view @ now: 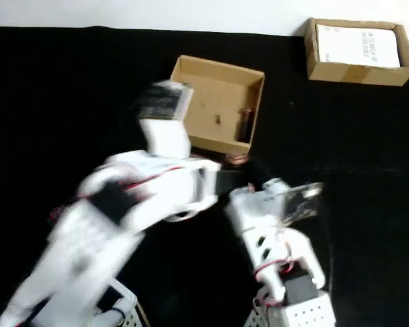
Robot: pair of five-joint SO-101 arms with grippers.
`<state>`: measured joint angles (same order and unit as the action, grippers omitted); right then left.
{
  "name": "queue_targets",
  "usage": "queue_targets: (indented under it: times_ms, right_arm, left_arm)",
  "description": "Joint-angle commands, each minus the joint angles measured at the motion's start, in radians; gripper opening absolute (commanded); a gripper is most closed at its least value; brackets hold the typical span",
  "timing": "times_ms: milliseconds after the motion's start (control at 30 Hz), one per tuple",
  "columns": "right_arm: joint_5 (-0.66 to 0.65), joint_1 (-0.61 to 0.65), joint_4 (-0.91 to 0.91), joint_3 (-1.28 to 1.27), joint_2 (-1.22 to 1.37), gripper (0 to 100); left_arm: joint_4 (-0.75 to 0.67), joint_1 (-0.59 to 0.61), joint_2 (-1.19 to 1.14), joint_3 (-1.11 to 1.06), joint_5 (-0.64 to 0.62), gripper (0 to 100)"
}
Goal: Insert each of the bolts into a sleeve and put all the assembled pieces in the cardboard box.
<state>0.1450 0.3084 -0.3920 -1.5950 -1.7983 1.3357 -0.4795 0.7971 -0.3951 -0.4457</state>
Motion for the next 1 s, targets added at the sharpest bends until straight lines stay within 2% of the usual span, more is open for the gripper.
queue_targets:
  times_ms: [0, 133, 267, 333, 533, 633, 767, 867, 967]
  right_arm:
    - [0.008, -0.081, 0.016, 0.193, 0.074, 0.7]
    - [0.017, -0.085, 0.016, 0.444, 0.374, 0.7]
    - [0.101, -0.111, 0.012, 0.694, 0.670, 0.7]
    - [0.117, -0.111, 0.012, 0.809, 0.802, 0.7]
    - [0.117, -0.110, 0.008, 1.136, 1.182, 0.7]
    - [0.115, -0.108, -0.008, 1.311, 1.371, 0.7]
    - [0.115, -0.074, -0.137, 1.592, 1.649, 0.7]
    - [0.115, -0.044, -0.259, 1.797, 1.860, 0.7]
    - [0.115, -0.027, -0.357, 2.006, 2.060, 0.7]
  left_arm:
    - [0.048, 0.031, 0.196, 0.058, 0.000, 16]
    - [0.048, 0.031, 0.372, 0.054, 0.000, 1]
    - [0.054, 0.041, 0.472, 0.053, 0.000, 1]
    - [0.055, 0.093, 0.513, 0.016, 0.000, 1]
    - [0.031, 0.357, 0.680, -0.220, 0.000, 1]
    - [-0.101, 0.464, 0.760, -0.407, 0.000, 1]
    - [-0.315, 0.591, 0.875, -0.688, 0.000, 1]
    - [-0.462, 0.628, 0.958, -0.860, 0.000, 1]
    - [-0.532, 0.631, 1.021, -0.989, 0.000, 1]
